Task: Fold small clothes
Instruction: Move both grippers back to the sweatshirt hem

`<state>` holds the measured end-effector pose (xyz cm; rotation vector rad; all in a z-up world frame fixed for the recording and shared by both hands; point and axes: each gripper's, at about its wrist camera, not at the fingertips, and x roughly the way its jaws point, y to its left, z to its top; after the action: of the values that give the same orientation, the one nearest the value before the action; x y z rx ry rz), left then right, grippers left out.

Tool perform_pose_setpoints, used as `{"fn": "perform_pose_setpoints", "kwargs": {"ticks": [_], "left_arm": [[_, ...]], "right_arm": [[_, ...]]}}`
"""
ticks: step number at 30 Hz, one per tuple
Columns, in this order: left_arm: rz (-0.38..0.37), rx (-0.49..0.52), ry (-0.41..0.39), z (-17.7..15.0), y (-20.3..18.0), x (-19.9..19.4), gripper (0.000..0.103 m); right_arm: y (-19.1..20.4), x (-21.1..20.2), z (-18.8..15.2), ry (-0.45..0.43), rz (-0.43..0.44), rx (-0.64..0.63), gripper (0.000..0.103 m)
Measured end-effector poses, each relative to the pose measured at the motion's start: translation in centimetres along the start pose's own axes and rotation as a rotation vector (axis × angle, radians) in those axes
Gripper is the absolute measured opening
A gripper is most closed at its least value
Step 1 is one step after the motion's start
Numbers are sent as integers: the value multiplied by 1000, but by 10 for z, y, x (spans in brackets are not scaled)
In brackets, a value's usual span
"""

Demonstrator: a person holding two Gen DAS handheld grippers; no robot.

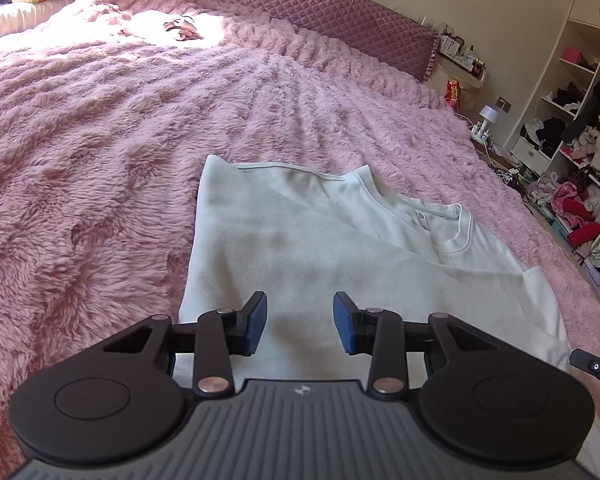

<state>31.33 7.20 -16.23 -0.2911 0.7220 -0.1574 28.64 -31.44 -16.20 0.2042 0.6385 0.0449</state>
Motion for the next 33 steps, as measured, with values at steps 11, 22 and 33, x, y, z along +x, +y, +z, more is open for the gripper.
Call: {"fn": "perform_pose_setpoints", "kwargs": {"ticks": [11, 22, 33], "left_arm": [[-7, 28, 68, 10, -17, -40, 48], [-122, 97, 74, -39, -6, -212, 59], [-36, -21, 303, -145, 66, -257, 58]], "right_arm": [[-9, -14, 1, 45, -52, 55, 29], [6, -171, -26, -1, 100, -65, 36], [-25, -263, -114, 171, 130, -160, 43]]}}
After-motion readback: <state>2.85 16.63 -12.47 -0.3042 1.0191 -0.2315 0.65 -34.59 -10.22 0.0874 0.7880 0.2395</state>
